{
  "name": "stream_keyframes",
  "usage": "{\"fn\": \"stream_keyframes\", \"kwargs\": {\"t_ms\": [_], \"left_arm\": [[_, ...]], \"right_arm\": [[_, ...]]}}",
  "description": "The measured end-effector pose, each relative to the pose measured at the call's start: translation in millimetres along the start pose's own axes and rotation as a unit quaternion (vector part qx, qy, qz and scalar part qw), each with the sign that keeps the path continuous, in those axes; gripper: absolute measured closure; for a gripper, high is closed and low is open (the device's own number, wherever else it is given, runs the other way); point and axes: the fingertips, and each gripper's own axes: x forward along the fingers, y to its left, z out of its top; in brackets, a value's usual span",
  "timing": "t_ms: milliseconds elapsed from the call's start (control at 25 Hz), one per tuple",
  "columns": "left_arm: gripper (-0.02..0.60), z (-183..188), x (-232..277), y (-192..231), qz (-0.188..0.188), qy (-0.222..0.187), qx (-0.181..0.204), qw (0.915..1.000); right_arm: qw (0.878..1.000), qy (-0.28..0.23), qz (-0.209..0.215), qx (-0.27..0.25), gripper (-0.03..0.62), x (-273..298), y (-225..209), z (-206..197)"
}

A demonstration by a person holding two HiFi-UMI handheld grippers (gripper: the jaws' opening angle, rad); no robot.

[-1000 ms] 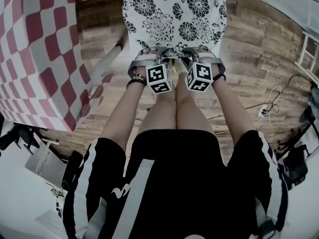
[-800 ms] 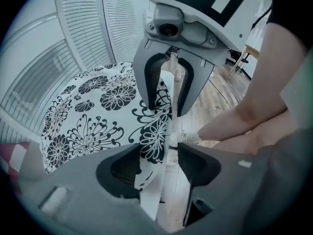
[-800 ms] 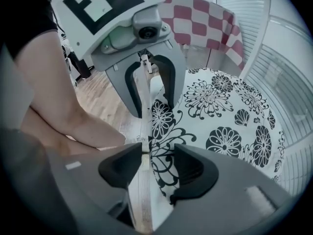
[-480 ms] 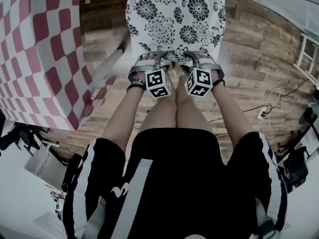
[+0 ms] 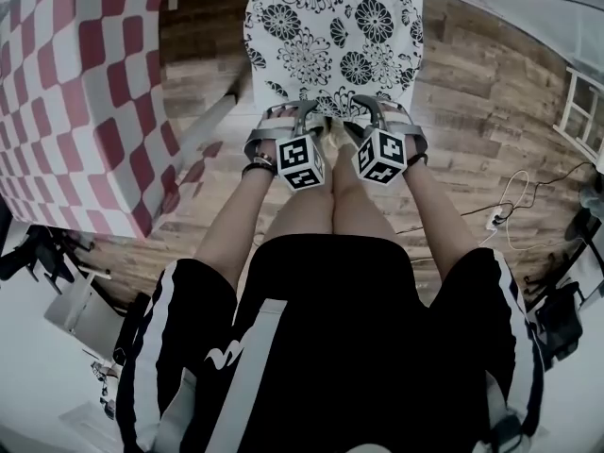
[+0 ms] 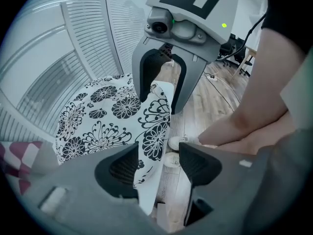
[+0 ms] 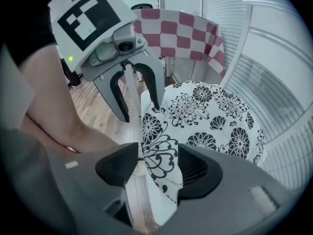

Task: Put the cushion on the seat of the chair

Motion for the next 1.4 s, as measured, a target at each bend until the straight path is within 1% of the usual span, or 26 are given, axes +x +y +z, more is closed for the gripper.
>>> {"fn": "stream_keyframes", "kwargs": {"t_ms": [160,320,520,680,800,1000,1200,1280,1400], "left_arm": [[0.316,6,-11,7,0.013,-0.007,-0.016,0.9998],[0.316,11,-20,21,0.026,-0.010,-0.029,0.9992],[0.318,17,-35,41,0.052,-0.016,-0.065,0.9964],[0.318,20,-45,54,0.073,-0.011,-0.069,0.9949],[0.318,23,-57,69,0.096,-0.011,-0.080,0.9921],[0.319,34,-81,94,0.137,-0.026,-0.114,0.9836],[0.319,42,-105,118,0.170,-0.050,-0.152,0.9724],[0.319,48,-117,125,0.179,-0.067,-0.172,0.9662],[0.320,63,-141,137,0.201,-0.100,-0.201,0.9535]], "right_arm": [[1.000,-0.010,-0.010,0.006,0.348,-11,-5,9],[0.999,-0.020,-0.022,0.024,0.349,-21,-17,19],[0.997,-0.032,-0.043,0.062,0.349,-37,-34,30],[0.992,-0.043,-0.062,0.102,0.349,-50,-51,38],[0.989,-0.053,-0.084,0.113,0.352,-61,-68,49],[0.983,-0.071,-0.114,0.123,0.364,-82,-89,66],[0.973,-0.104,-0.140,0.154,0.383,-108,-109,82],[0.968,-0.118,-0.149,0.164,0.388,-119,-115,89],[0.960,-0.138,-0.165,0.176,0.398,-138,-126,99]]}}
